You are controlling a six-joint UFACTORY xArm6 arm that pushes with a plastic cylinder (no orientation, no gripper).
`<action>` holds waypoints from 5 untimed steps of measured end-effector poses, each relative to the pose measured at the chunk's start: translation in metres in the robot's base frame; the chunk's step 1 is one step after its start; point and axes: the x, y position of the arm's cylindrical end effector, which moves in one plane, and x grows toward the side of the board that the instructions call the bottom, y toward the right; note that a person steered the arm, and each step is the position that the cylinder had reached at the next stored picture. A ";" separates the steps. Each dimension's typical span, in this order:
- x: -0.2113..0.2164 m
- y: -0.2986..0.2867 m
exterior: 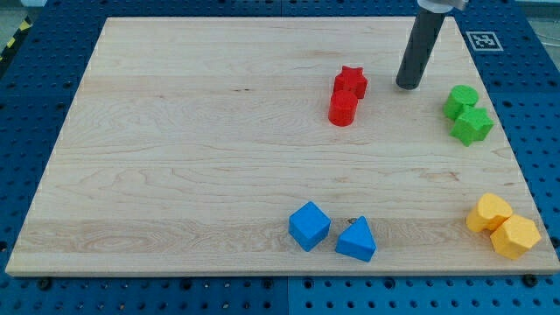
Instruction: Move your arm towards the red blocks
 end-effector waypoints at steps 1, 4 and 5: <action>0.000 0.000; 0.025 -0.013; 0.026 -0.013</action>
